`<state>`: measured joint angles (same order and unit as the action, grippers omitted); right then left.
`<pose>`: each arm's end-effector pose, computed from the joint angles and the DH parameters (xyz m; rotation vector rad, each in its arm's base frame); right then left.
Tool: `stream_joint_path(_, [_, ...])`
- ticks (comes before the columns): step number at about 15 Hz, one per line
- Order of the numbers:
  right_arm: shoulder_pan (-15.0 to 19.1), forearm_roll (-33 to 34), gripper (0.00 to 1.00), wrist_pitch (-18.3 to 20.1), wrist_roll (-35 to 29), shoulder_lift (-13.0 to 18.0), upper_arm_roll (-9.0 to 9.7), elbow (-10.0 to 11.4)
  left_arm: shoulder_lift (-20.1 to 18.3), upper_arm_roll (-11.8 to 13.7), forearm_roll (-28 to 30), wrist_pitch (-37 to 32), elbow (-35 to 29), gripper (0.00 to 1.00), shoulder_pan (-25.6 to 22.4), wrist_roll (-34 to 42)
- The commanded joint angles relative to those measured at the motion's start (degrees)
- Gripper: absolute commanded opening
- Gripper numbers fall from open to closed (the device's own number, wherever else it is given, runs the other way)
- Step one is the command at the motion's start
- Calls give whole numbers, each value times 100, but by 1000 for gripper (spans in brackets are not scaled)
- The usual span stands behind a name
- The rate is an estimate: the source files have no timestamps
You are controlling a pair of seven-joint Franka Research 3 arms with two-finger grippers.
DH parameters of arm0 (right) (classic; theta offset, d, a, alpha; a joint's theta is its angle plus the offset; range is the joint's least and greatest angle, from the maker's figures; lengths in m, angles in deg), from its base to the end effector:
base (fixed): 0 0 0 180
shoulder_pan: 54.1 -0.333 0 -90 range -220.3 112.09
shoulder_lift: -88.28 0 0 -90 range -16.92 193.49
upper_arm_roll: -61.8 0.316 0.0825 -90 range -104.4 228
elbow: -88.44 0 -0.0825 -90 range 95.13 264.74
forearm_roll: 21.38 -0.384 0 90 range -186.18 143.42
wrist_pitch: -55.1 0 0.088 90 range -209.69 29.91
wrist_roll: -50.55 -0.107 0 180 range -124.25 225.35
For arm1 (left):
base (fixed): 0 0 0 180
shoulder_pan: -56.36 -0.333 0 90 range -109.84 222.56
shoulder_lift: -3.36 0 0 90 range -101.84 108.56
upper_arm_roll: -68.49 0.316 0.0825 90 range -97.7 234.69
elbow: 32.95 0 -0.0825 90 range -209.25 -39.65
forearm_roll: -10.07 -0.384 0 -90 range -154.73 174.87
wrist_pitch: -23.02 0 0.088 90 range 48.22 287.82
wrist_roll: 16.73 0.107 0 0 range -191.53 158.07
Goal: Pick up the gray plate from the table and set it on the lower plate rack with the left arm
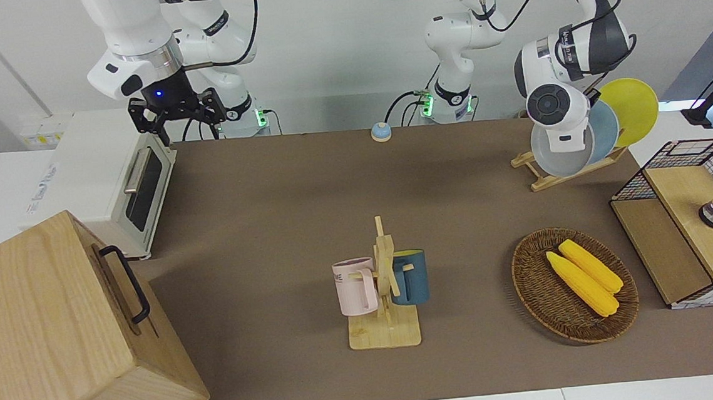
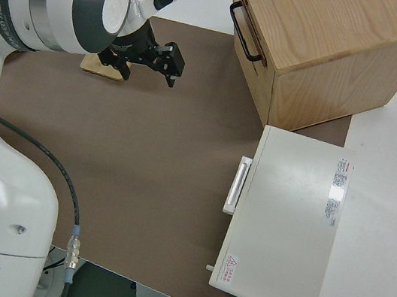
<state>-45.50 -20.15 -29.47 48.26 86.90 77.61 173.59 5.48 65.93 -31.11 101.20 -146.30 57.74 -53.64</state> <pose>0.5486 0.0648 0.6431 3.1209 0.1315 -0.0499 0.4989 0.0469 0.4439 -2.1516 -0.5274 0.3961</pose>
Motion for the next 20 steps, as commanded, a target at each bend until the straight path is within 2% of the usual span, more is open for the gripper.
stream_joint_path(1, [106, 9, 983, 81, -70, 15, 98, -51, 42, 11, -47, -92, -240, 0, 126, -237])
stream_joint_path(8, [106, 9, 983, 81, -70, 15, 98, -51, 60, -253, -3, -101, -452, 0, 135, -624])
stream_joint_path(12, [106, 9, 983, 81, -70, 15, 98, -51, 51, -262, 49, -66, -452, 0, 135, -616])
stream_joint_path(13, [106, 9, 983, 73, -70, 7, 98, -51, 42, -262, 110, -40, -452, 209, 126, -607])
stream_joint_path(14, [106, 9, 983, 81, -70, 15, 98, -51, 42, -262, 172, -22, -452, 329, 126, -607])
stream_joint_path(15, [106, 9, 983, 81, -70, 15, 89, -51, 42, -262, 172, -4, -452, 579, 126, -598])
stream_joint_path(17, [106, 9, 983, 73, -70, 7, 98, -51, 33, -262, 181, 66, -426, 635, 126, -580])
stream_joint_path(19, [106, 9, 983, 73, -70, 7, 98, -51, -19, -245, 452, 66, -303, 690, 109, -493])
stream_joint_path(20, [106, 9, 983, 72, -70, 15, 98, -51, -28, -227, 628, 66, -163, 794, 91, -458])
